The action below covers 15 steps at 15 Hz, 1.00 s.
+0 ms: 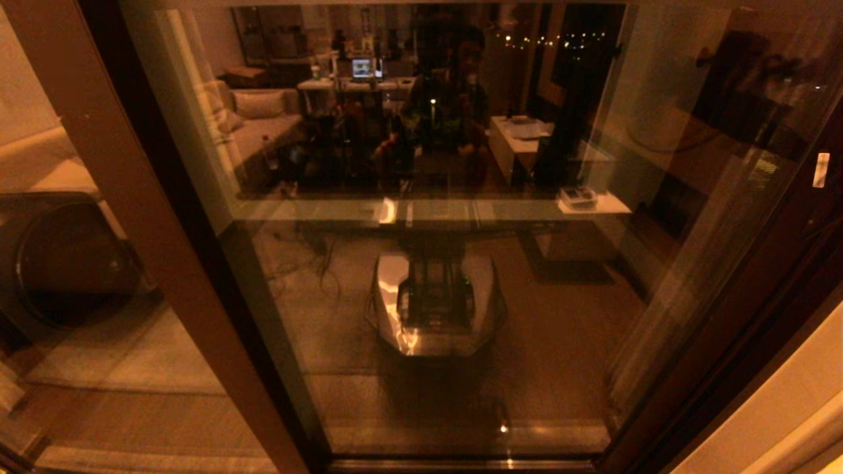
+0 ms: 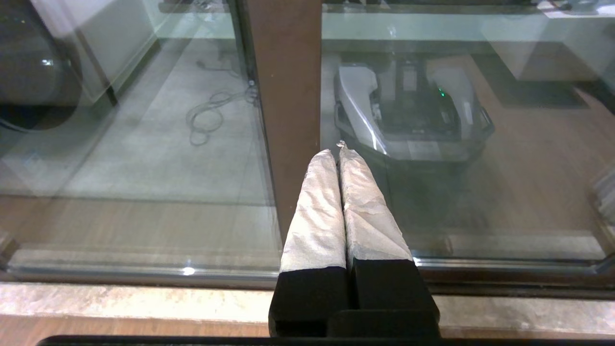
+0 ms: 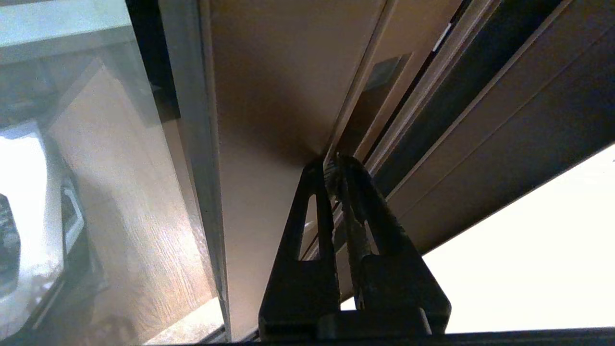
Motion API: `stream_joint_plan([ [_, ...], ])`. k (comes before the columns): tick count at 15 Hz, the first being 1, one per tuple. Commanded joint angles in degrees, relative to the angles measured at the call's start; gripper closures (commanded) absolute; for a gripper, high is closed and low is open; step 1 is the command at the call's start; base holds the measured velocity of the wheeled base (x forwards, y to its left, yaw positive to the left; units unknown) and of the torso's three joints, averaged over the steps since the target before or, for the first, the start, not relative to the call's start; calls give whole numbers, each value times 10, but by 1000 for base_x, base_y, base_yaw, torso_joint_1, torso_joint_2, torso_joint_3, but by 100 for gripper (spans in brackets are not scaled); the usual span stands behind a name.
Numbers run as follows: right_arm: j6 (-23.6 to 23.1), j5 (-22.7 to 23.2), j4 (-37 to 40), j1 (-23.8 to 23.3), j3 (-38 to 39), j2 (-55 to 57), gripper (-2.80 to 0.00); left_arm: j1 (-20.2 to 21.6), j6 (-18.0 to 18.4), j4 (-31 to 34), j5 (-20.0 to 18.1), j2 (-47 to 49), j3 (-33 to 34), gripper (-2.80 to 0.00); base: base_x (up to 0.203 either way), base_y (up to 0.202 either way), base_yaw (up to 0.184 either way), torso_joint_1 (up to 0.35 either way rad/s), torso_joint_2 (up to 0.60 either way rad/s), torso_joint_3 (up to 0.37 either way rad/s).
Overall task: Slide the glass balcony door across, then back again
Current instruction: Close the slid door
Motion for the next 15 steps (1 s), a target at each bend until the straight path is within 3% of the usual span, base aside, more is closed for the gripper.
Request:
stream_joint_plan([
  [1, -1, -1, -4, -3, -4, 5, 0, 0, 0, 0, 0, 0, 0, 0, 0, 0, 0, 0, 0, 0],
  [15, -2, -1, -4, -20, -21, 19, 0, 0, 0, 0, 0, 0, 0, 0, 0, 0, 0, 0, 0, 0],
])
